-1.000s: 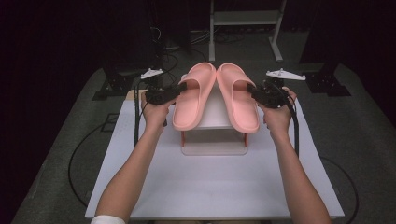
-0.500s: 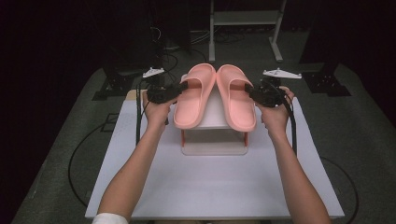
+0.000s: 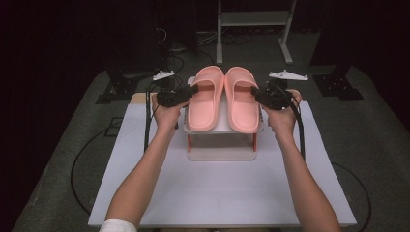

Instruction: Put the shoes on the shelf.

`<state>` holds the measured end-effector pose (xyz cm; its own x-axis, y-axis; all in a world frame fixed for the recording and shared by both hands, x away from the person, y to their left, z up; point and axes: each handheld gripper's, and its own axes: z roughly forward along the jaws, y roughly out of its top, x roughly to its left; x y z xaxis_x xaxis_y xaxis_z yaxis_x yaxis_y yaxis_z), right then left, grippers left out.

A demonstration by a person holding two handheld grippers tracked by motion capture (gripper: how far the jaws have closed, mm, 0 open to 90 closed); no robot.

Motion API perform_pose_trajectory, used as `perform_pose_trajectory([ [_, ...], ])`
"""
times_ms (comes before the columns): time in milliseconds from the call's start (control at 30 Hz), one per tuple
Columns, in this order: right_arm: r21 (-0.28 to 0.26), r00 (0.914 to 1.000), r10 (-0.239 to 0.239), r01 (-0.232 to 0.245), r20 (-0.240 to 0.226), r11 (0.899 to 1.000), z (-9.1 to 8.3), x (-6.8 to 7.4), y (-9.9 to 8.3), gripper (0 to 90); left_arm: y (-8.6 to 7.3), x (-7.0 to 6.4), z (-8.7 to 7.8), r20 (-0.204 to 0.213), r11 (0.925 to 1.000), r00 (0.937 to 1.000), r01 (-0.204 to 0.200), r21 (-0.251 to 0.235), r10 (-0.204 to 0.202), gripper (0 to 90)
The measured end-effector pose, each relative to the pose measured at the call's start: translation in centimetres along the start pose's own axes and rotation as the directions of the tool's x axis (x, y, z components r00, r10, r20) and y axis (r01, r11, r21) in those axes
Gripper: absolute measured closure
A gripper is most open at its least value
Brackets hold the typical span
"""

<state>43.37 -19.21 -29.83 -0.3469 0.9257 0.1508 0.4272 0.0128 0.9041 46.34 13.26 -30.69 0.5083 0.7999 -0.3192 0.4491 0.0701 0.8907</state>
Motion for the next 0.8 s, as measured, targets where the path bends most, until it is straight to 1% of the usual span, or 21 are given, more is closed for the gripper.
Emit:
perform_pose_trajectory([
  [267, 0.01, 0.9999, -0.011, 0.011, 0.004, 1.0, 0.3, 0.1, -0.1, 67.2, -0.2, -0.2, 0.3, -0.008, 0.9999, 0.9999, -0.011, 0.007, 0.011, 60.3],
  [400, 0.011, 0.9998, -0.018, 0.018, 0.006, 1.0, 0.6, 0.2, -0.2, 66.5, -0.3, -0.2, 0.5, -0.007, 0.9999, 0.9999, -0.009, 0.012, 0.009, 60.3],
  [800, 0.015, 0.9998, -0.013, 0.013, 0.014, 1.0, 1.3, 0.5, 0.0, 66.2, -0.1, -0.1, 0.7, -0.006, 0.9998, 0.9999, -0.013, 0.014, 0.013, 60.1],
])
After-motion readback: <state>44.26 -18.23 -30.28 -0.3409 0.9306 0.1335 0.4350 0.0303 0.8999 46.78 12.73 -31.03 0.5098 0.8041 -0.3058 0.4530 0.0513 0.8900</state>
